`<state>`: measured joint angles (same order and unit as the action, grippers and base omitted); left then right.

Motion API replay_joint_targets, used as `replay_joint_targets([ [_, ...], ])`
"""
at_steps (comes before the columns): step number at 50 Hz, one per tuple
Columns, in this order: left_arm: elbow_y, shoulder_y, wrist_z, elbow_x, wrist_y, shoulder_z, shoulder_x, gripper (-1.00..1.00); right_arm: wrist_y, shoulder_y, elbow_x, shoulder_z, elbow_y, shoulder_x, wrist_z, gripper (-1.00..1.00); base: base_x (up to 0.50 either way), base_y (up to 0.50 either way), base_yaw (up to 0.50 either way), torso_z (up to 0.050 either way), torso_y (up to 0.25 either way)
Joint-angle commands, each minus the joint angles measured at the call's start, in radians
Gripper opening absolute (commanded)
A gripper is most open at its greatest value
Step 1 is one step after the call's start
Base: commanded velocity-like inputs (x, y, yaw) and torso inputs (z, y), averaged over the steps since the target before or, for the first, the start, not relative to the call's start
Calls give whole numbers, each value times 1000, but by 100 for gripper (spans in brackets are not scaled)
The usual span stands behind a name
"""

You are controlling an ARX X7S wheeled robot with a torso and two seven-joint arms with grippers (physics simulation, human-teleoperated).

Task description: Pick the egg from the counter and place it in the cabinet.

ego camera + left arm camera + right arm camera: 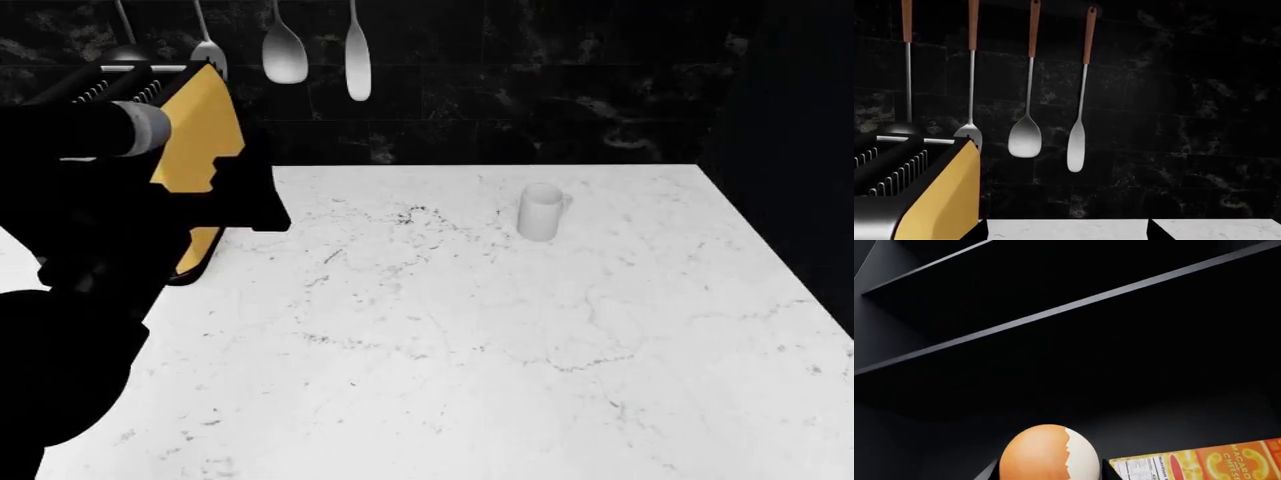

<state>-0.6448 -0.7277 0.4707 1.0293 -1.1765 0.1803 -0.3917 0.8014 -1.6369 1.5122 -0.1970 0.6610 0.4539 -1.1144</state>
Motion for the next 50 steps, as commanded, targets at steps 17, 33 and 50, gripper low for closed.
replay_joint_targets([
  [17, 23, -2, -15, -14, 28, -19, -24, 100, 56, -328, -46, -59, -416, -78, 116, -100, 0, 0, 0, 0, 0],
  [33, 34, -10, -16, -19, 33, -34, -36, 100, 120, -482, -42, -111, -818, -121, 166, -100, 0, 0, 0, 0, 0],
  [50, 56, -6, -26, -33, 54, -50, -42, 100, 175, -529, -50, -170, -1067, -158, 243, -100, 0, 0, 0, 0, 0],
])
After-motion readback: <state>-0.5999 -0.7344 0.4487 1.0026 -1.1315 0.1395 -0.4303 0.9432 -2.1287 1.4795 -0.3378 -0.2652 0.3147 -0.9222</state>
